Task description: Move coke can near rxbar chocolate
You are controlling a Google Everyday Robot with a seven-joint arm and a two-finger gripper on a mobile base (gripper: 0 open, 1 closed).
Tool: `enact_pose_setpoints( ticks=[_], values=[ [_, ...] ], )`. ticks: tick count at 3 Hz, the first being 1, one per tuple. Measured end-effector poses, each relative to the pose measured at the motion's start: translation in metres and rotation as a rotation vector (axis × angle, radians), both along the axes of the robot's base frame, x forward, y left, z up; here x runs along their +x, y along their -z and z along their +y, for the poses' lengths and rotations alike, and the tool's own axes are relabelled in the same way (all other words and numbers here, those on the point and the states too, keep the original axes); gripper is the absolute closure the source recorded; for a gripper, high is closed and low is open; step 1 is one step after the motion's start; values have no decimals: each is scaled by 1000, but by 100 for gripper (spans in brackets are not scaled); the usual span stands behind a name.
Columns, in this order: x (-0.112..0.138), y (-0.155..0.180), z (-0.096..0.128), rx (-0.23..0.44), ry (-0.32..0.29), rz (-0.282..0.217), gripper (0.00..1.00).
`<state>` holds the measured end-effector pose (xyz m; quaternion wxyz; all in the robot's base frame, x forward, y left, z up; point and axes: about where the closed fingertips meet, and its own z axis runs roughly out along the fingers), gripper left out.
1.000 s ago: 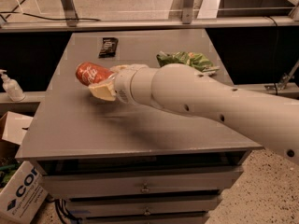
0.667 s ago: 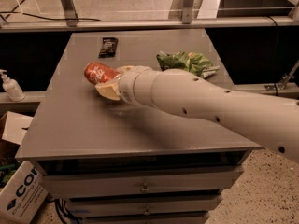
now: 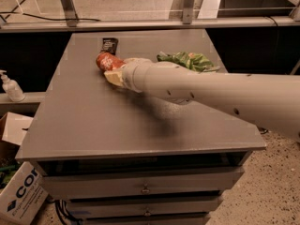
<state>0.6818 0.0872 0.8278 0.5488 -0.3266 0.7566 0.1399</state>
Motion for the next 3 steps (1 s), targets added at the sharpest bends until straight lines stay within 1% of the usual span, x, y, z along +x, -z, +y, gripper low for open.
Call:
enact_pose_setpoints(
  ticks=[1,3],
  values=[
    [27,1,-7,3,39,-6,100],
    [27,-1,-7,3,39,-6,100]
  ],
)
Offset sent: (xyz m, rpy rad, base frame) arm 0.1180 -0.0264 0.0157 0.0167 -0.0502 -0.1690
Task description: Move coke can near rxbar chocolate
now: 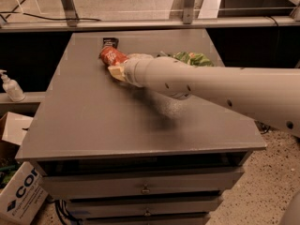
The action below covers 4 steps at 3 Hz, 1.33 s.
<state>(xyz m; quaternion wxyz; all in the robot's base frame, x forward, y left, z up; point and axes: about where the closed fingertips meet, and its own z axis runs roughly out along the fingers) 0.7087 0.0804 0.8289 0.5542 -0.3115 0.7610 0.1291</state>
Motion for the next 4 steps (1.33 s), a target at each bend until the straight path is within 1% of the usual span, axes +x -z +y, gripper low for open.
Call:
enact_pose_setpoints(
  ticks=[1,2,3,4],
  values=[
    [27,-3,-3,5,33,-9,82],
    [54,-9,-3,12,62,-21,59],
    [69,-15,-2,16,76,-32,36],
    [76,-16,-5,22,91,-32,12]
  ],
)
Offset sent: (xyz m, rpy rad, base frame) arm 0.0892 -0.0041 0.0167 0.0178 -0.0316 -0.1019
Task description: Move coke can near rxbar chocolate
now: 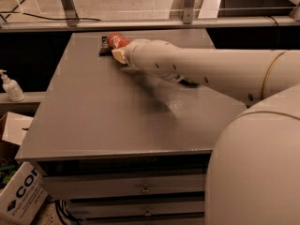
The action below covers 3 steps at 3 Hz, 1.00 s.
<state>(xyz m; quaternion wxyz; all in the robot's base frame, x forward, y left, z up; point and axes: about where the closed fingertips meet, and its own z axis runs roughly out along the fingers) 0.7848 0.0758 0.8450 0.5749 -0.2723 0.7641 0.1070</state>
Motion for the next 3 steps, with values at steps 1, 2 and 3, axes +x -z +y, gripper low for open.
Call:
enact_pose_setpoints(
  ticks=[1,2,3],
  values=[
    [3,2,-3,5,14,5,0],
    [2,4,-3,9,18,8,0],
    [0,7,-2,35,20,16,0]
  ],
)
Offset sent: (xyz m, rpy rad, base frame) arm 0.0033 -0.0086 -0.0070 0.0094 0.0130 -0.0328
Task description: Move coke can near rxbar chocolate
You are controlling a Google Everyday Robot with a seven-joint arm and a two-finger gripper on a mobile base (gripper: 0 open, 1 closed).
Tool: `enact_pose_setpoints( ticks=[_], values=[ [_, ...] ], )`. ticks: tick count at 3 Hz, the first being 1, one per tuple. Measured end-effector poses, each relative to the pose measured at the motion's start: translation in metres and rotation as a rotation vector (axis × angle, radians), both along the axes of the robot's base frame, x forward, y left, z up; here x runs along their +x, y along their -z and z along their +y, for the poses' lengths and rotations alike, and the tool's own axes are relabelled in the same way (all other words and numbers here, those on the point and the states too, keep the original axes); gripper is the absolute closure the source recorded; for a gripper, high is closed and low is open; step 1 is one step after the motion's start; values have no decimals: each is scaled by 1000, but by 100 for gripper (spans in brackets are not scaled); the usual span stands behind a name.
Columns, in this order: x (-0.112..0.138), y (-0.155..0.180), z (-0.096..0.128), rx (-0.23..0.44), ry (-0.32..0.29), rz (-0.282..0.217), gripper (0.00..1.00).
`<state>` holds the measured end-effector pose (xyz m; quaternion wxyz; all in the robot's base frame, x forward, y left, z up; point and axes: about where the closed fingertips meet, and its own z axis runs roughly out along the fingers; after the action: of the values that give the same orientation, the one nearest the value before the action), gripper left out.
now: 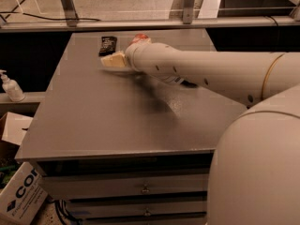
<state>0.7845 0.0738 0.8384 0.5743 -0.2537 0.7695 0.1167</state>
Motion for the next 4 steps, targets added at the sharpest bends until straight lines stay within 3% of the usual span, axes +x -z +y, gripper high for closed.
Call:
enact_pose_setpoints(
  ticks=[1,4],
  values=[
    [1,-2,2,48,-16,-9,0],
    [-21,-26,63,192,-177,-56,0]
  ],
)
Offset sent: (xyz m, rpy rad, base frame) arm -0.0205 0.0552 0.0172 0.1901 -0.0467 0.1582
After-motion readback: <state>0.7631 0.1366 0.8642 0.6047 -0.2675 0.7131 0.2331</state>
